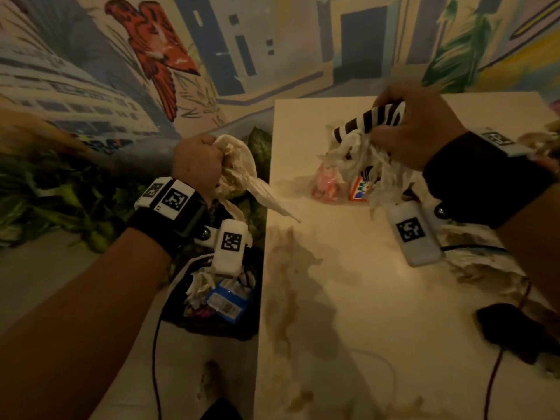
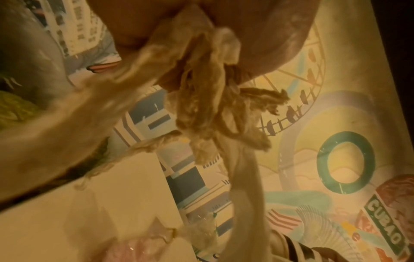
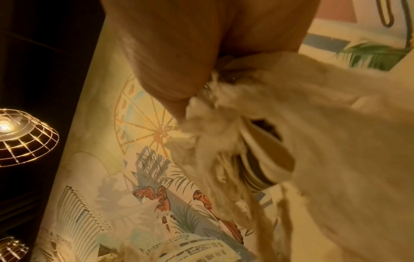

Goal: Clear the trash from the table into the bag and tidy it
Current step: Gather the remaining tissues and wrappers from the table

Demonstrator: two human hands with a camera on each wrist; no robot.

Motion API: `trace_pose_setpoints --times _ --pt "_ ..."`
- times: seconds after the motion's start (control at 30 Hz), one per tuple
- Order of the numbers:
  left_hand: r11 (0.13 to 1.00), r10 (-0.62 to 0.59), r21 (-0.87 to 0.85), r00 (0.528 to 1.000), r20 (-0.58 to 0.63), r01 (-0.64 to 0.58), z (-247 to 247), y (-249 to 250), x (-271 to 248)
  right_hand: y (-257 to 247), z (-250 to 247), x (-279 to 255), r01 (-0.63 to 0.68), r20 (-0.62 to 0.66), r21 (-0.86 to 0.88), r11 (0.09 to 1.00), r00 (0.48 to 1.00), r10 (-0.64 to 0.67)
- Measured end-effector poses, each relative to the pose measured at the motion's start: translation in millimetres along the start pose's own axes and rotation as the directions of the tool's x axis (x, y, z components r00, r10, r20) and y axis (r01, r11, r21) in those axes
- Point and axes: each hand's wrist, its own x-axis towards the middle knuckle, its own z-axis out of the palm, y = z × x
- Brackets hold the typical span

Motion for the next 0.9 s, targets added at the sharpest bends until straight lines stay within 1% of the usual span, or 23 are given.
trace_pose_setpoints --times 0.07,0.1,0.13,0.17,0.2,0.3,0.37,0.47,0.57,0.6,0.73,0.83,0.9 --pt "0.998 -0.058 -0.010 0.998 -0.029 0.058 -13.5 -23.1 7.3 -19.1 26.0 4.0 0.007 0.015 0.006 1.000 1.000 -0.007" --pt "0.988 -0.135 -0.078 0.990 -0.038 0.131 -19.0 -34.8 12.8 -29.6 39.9 5.6 0.009 0.020 0.009 1.000 1.000 -0.009" --pt "0.987 -0.139 -0.086 0.987 -0.083 0.132 -24.9 -49.9 20.1 -40.7 54.6 6.7 0.007 0.024 0.010 1.000 1.000 -0.007" --pt "0.985 -0.154 -0.095 0.982 -0.106 0.145 -30.3 -63.6 26.8 -51.8 69.9 7.8 0.004 0.027 0.011 1.000 1.000 -0.004" --pt "0.987 -0.153 -0.064 0.982 -0.111 0.146 -35.0 -77.3 34.3 -63.4 86.1 8.6 -0.003 0.033 0.014 1.000 0.999 0.003" --pt "0.988 -0.152 0.002 0.988 -0.017 0.152 -50.4 -119.1 54.6 -97.5 137.8 8.7 -0.036 0.057 0.033 0.999 0.998 0.035" --pt "0.987 -0.136 0.086 0.990 0.022 0.133 -57.1 -147.9 65.1 -116.4 174.2 9.1 -0.079 0.087 0.053 0.995 0.993 0.074" --pt "0.970 -0.179 0.183 0.979 0.098 0.160 -62.6 -196.0 76.1 -136.1 231.2 4.8 -0.178 0.157 0.081 0.981 0.974 0.164" --pt "0.953 -0.164 0.284 0.966 0.198 0.104 -67.9 -238.2 85.8 -140.5 283.6 -3.0 -0.298 0.197 0.074 0.952 0.940 0.279" --pt "0.946 -0.178 0.307 0.960 0.217 0.107 -68.1 -251.7 87.8 -138.8 299.3 -6.4 -0.338 0.210 0.068 0.939 0.925 0.317" --pt "0.929 -0.254 0.329 0.940 0.230 0.171 -60.9 -296.1 89.5 -123.6 352.9 -24.7 -0.479 0.227 0.041 0.877 0.859 0.458" --pt "0.918 -0.303 0.333 0.923 0.235 0.216 -53.0 -321.3 88.5 -108.4 385.7 -39.5 -0.567 0.248 0.056 0.822 0.805 0.539" --pt "0.904 -0.348 0.340 0.907 0.237 0.258 -44.8 -336.7 87.7 -98.4 406.0 -47.9 -0.623 0.238 0.097 0.776 0.772 0.590"
